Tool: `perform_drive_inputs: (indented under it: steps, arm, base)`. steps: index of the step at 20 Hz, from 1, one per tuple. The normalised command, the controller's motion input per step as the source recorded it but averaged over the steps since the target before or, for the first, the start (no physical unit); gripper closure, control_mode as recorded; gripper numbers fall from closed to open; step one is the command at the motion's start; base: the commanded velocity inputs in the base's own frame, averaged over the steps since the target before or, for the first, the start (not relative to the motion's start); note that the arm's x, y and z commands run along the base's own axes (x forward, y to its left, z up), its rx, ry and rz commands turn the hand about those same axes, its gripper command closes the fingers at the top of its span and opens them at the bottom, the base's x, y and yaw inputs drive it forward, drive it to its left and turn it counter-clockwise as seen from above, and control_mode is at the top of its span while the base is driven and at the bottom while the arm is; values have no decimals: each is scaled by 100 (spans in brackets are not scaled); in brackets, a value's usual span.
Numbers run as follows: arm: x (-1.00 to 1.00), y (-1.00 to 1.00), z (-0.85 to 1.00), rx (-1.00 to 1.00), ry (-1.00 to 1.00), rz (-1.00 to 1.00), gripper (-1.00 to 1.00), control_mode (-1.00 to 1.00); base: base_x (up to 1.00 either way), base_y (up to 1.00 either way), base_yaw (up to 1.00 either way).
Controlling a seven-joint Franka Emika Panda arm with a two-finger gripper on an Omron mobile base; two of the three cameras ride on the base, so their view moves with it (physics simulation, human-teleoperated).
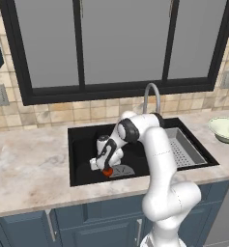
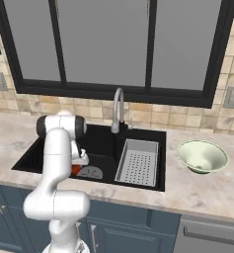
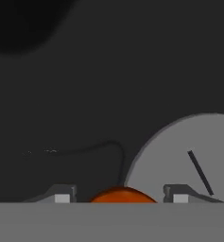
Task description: Pick the tomato from the sink and place it in the bowl. Then pick the bowl and place it in the microwave. Then close the microwave door and press the start button.
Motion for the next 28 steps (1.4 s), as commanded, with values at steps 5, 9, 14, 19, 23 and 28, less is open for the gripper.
perform_drive_inputs:
  steps: [5,9,14,19,23,28]
  arm:
    - [-33,-1,92,0,-16,0,100,-100]
    - [-23,-4,100,0,-18,0,100,-100]
    - [-17,-1,100,0,-18,0,100,-100]
    - [-4,0,100,0,-16,-3,100,-100]
    - [-19,0,100,0,-18,-5,100,-100]
    - [-40,-3,100,0,-13,-7,100,-100]
  base:
    - [0,0,0]
    - [0,0,0]
    - [0,0,0]
    - [0,0,0]
    - [0,0,0]
    - [0,0,0]
